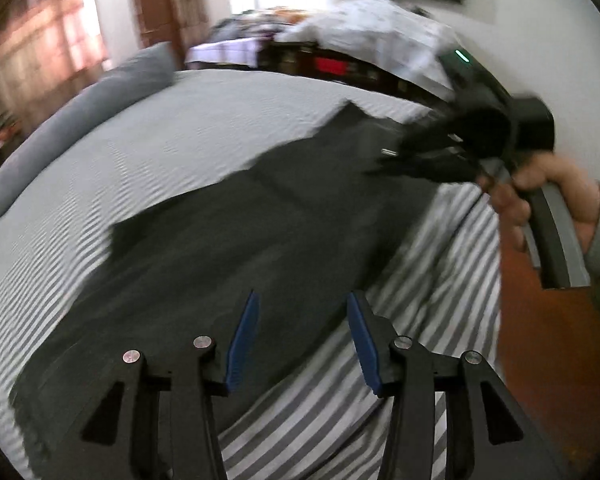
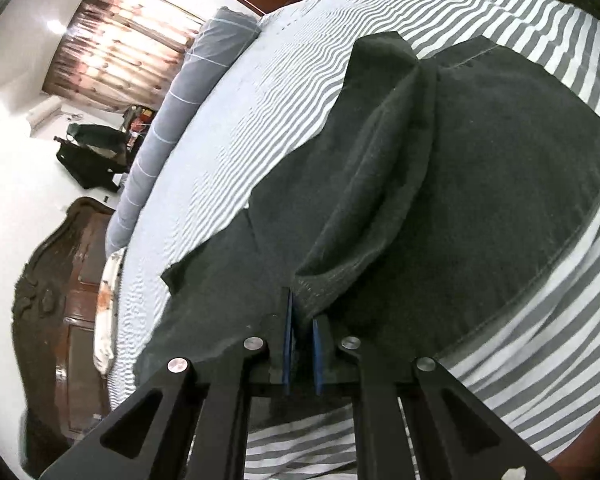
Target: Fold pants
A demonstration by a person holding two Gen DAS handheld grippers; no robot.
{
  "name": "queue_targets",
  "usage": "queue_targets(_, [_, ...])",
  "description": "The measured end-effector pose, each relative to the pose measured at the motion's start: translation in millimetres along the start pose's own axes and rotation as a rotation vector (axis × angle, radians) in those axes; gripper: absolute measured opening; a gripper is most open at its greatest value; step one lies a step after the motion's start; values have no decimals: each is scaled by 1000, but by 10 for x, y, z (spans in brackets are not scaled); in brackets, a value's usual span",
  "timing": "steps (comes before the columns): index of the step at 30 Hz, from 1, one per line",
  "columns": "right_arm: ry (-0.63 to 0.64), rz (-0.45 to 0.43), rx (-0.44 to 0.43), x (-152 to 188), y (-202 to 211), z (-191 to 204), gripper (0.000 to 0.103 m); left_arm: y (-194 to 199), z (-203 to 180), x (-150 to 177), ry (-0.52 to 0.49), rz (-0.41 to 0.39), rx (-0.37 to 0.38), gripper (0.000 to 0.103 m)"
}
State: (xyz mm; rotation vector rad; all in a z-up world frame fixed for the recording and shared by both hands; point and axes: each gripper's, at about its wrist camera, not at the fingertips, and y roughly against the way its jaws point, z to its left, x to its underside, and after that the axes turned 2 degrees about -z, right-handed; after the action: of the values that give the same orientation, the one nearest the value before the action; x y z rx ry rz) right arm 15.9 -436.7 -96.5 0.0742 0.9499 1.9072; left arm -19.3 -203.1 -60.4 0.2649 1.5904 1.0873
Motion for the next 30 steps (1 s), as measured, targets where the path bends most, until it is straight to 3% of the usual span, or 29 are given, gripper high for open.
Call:
queue_targets(4, [5, 23, -14, -50, -45, -24, 9, -486, -308, -165, -71, 50, -8, 48])
queue_targets(9, [2, 31, -50, -64, -43, -111, 9, -910, -284, -301, -34, 88, -62, 47])
queue_targets(11, [-6, 32, -66, -73, -45, -178, 9, -1021, -232, -345, -29, 102, -52, 30])
queue_targets(12, [-10, 34, -76, -73, -58, -211, 9, -1063, -211, -371, -22, 113, -40, 12])
queue_targets(15, [-39, 27, -107, -69, -85, -307, 11, -1112, -170, -429, -7, 102, -46, 7])
queue_targets(24, [-137, -10, -206, -121, -129, -557, 16, -1022, 126, -570, 134, 72, -17, 6])
queue_targets(30, [-134, -12, -207, -165, -102, -574, 19, -985, 366, -597, 216, 45, -37, 6])
